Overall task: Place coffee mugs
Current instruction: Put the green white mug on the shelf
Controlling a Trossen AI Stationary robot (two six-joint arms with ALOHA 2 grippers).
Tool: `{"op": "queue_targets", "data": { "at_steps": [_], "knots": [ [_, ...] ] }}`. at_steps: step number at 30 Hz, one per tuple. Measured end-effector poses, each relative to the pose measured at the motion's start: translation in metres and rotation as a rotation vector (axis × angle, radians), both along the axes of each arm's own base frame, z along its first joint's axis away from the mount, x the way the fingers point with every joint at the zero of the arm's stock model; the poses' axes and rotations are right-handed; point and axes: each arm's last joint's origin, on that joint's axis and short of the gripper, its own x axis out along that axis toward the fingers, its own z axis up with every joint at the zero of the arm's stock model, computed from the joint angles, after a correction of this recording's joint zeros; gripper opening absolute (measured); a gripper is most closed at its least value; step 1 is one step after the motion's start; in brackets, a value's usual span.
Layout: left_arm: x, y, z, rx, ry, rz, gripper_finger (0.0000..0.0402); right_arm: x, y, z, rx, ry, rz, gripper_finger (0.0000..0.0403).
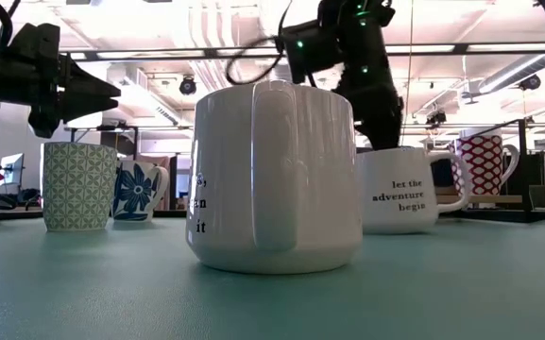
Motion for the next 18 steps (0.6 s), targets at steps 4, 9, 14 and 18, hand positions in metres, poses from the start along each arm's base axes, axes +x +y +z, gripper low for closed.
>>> {"op": "queue_targets", "data": {
  "at_steps": [4, 9, 14, 18],
  "knots": [
    [0.000, 0.000, 0.000, 0.000, 0.000, 0.000, 0.0123, -0.005, -0.008, 0.001, -0.028, 0.029, -0.153, 0.0014],
    [0.000, 0.000, 0.000, 0.000, 0.000, 0.000, 0.0123, -0.003, -0.017, -0.001, -0.045, -0.003, -0.224, 0.0029],
    [0.000, 0.000, 0.000, 0.000, 0.000, 0.000, 0.0123, 0.001, -0.022, -0.002, -0.061, -0.054, -0.202, 0.0079],
    [0.000, 0.000, 0.000, 0.000, 0.000, 0.000, 0.0123, 0.002, -0.025, 0.000, -0.045, -0.062, -0.138, 0.0109]
  ]
}}
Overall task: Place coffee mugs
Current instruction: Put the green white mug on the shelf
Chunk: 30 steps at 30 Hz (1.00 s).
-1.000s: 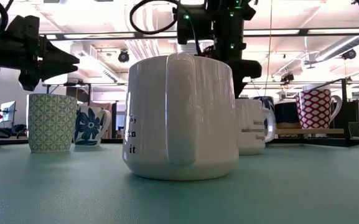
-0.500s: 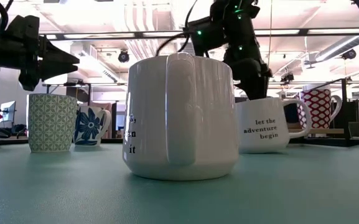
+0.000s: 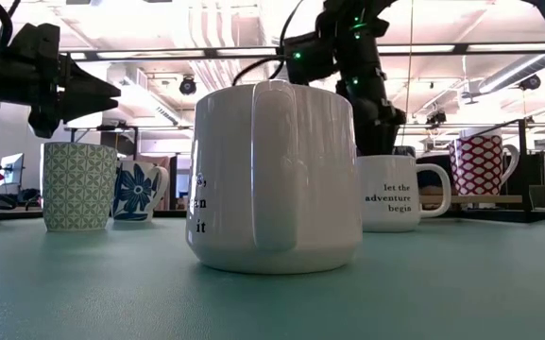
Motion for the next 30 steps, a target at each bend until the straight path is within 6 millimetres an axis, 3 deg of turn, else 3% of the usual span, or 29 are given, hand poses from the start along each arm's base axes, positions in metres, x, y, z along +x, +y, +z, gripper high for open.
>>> {"op": "queue_targets", "data": {
  "at_steps": [5, 13, 30],
  "knots": [
    [0.000, 0.000, 0.000, 0.000, 0.000, 0.000, 0.0123, 0.002, -0.001, 0.012, -0.026, -0.015, 0.236, 0.0122],
    [0.000, 0.000, 0.000, 0.000, 0.000, 0.000, 0.0123, 0.005, -0.002, 0.011, -0.048, 0.006, 0.525, 0.0116],
    [0.000, 0.000, 0.000, 0.000, 0.000, 0.000, 0.0123, 0.019, -0.002, 0.012, -0.031, -0.153, 0.608, 0.0104]
  ]
}}
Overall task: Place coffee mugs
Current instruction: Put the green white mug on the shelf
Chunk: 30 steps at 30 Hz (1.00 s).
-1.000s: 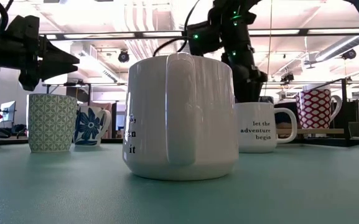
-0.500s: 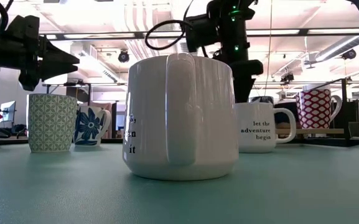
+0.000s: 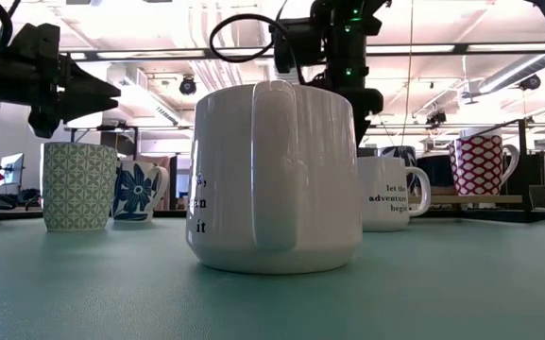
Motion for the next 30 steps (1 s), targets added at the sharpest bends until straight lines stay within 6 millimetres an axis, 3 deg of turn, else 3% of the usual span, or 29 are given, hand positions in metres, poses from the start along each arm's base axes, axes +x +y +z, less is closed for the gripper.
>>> {"op": "queue_targets", "data": {
  "at_steps": [6, 14, 30],
  "knots": [
    [0.000, 0.000, 0.000, 0.000, 0.000, 0.000, 0.0123, 0.000, 0.000, 0.000, 0.009, 0.001, 0.011, 0.0093],
    [0.000, 0.000, 0.000, 0.000, 0.000, 0.000, 0.0123, -0.002, 0.001, -0.001, 0.023, 0.018, 0.016, 0.0014],
    [0.000, 0.000, 0.000, 0.000, 0.000, 0.000, 0.0123, -0.033, 0.006, 0.015, 0.058, 0.193, -0.130, 0.0009]
  ]
}}
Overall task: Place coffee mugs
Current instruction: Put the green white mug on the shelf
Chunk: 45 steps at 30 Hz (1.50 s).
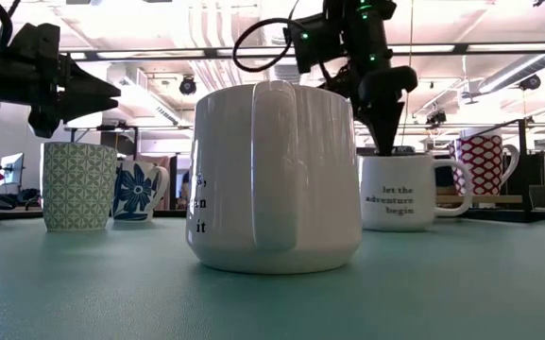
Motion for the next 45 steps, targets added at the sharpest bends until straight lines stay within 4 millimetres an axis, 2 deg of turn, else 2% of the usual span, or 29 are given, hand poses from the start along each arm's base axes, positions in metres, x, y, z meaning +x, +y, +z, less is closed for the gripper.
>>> {"op": "queue_targets", "data": {
  "at_steps": [5, 14, 21, 28, 37, 45],
  "knots": [
    [0.000, 0.000, 0.000, 0.000, 0.001, 0.000, 0.0123, -0.016, -0.010, 0.008, -0.004, -0.017, -0.045, 0.0009],
    [0.000, 0.000, 0.000, 0.000, 0.000, 0.000, 0.0123, -0.068, -0.035, 0.028, -0.059, -0.147, -0.256, 0.0009],
    [0.000, 0.000, 0.000, 0.000, 0.000, 0.000, 0.0123, -0.098, -0.050, 0.036, -0.074, -0.179, -0.321, 0.0009],
    [0.000, 0.000, 0.000, 0.000, 0.000, 0.000, 0.0123, -0.111, -0.073, 0.050, -0.103, -0.226, -0.351, 0.0009],
    [0.000, 0.000, 0.000, 0.000, 0.000, 0.000, 0.0123, -0.120, -0.103, 0.038, -0.115, -0.165, -0.389, 0.0009],
    [0.000, 0.000, 0.000, 0.000, 0.000, 0.000, 0.0123, -0.127, -0.114, 0.039, -0.130, -0.158, -0.400, 0.0009]
  ]
}}
